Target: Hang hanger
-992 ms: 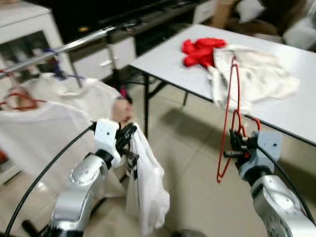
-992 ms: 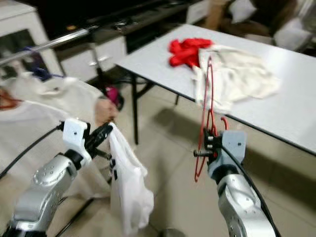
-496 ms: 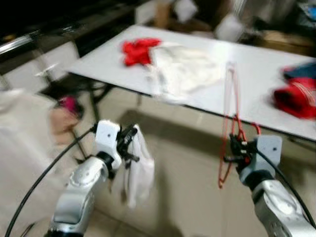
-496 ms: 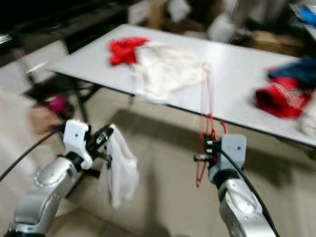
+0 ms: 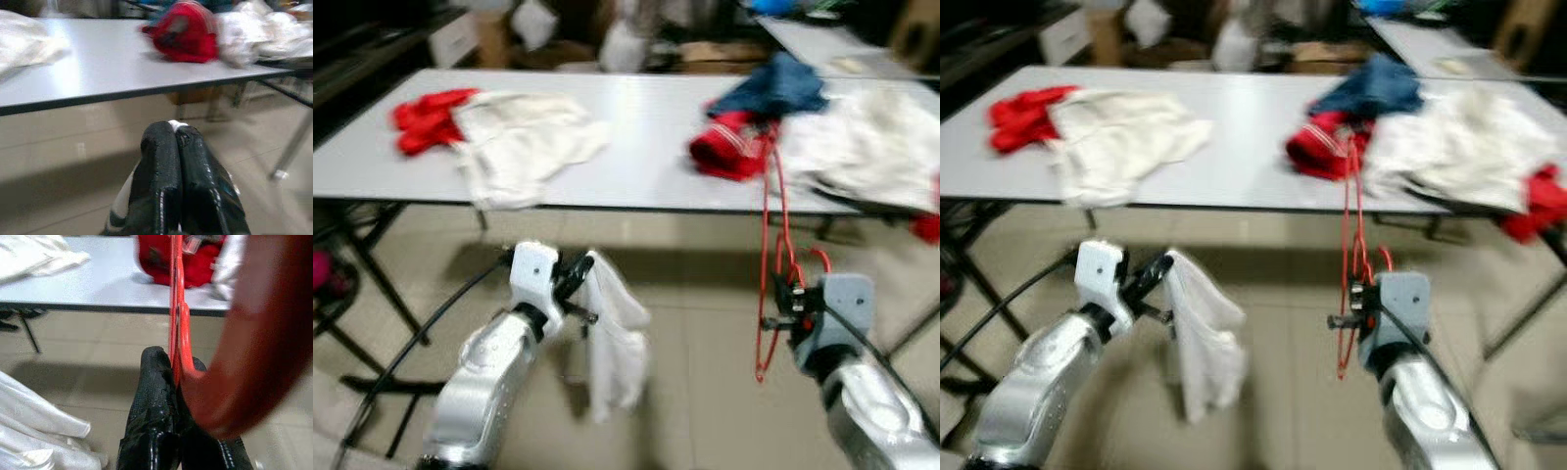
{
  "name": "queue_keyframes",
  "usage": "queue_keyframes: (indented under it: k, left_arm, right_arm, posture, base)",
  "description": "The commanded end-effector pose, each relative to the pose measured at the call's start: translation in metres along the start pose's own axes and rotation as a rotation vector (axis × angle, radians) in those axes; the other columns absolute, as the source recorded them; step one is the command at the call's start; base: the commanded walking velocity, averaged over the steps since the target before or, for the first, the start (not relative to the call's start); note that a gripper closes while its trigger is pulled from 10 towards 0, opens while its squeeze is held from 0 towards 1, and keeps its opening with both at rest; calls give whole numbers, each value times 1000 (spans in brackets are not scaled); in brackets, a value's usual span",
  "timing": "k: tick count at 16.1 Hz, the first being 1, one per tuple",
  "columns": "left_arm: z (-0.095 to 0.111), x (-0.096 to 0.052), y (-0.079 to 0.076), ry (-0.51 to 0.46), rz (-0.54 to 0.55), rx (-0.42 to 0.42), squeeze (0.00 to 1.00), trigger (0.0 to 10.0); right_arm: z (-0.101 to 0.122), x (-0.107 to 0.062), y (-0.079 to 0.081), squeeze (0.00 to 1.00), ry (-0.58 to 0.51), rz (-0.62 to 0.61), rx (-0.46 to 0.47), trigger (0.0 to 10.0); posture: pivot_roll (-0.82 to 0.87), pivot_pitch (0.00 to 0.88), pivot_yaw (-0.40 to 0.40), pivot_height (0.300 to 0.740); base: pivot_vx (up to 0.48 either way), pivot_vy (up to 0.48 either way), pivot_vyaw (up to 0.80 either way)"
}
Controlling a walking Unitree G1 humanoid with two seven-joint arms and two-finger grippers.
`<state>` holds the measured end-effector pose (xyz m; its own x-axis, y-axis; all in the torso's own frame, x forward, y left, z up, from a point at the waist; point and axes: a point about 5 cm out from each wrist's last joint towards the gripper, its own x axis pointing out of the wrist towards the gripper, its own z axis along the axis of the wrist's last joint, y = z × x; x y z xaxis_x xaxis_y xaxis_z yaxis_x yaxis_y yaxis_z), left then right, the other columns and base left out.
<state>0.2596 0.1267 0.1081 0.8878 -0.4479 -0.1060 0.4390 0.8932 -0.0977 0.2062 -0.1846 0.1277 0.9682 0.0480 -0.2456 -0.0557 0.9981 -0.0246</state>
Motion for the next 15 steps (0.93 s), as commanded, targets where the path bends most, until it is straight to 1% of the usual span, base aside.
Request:
queue_keyframes:
  k: [1, 2, 3, 4, 7, 8, 9, 11, 12, 13, 14, 15]
  left_arm:
    - [10, 1, 2, -46, 14, 19, 0, 10000]
    - [12, 2, 3, -57, 27, 9, 0, 10000]
    - [15, 3, 3, -70, 25, 6, 0, 10000]
    - [17, 3, 4, -75, 18, 7, 0, 10000]
    - [26, 10, 3, -94, -11, -14, 0, 10000]
    - [33, 16, 1, -109, -33, 2, 0, 10000]
    - [37, 19, 0, -122, -51, 1, 0, 10000]
    - [47, 26, -4, -148, -112, 17, 0, 10000]
    - [50, 29, -6, -148, -141, 32, 0, 10000]
    - [53, 31, -6, -151, -155, 41, 0, 10000]
    - [60, 35, -3, -159, -149, 51, 0, 10000]
    - [61, 35, -1, -161, -143, 54, 0, 10000]
  right_arm:
    - [8, 2, 3, 0, -21, 44, -9, 10000]
    - [12, 4, 7, 0, -28, 99, -23, 10000]
    - [16, 6, 10, 0, -41, 120, -14, 10000]
    - [20, 7, 12, 0, -60, 146, -36, 10000]
    - [26, 16, 10, 0, -73, 186, -77, 10000]
    - [31, 19, 10, 0, -79, 217, -92, 10000]
    - [34, 21, 11, 0, -86, 239, -96, 10000]
    - [42, 22, 11, 0, -109, 263, -109, 10000]
    - [44, 22, 11, 0, -112, 270, -123, 10000]
    - [45, 21, 11, 0, -112, 284, -142, 10000]
    - [46, 17, 9, 0, -109, 312, -163, 10000]
    - [47, 16, 9, 0, -108, 325, -169, 10000]
  posture:
    - [-174, 0, 20, 740]
    - [-173, 0, 15, 740]
    - [-173, 0, 13, 740]
    - [-173, 0, 12, 740]
    - [-164, 0, 12, 740]
    - [-162, 0, 12, 740]
    - [-162, 0, 13, 740]
    - [-161, 0, 18, 740]
    - [-165, 0, 24, 740]
    - [-170, 0, 32, 740]
    - [-176, 0, 40, 740]
    - [-177, 0, 41, 740]
  base:
    - [0, 0, 0]
    - [0, 0, 0]
    - [0, 0, 0]
    - [0, 0, 0]
    - [306, 0, 0]
    - [364, 0, -800]
    - [364, 0, 0]
    - [371, 0, 0]
    - [368, 0, -800]
    - [371, 0, -800]
    - [375, 0, 0]
    - [375, 0, 0]
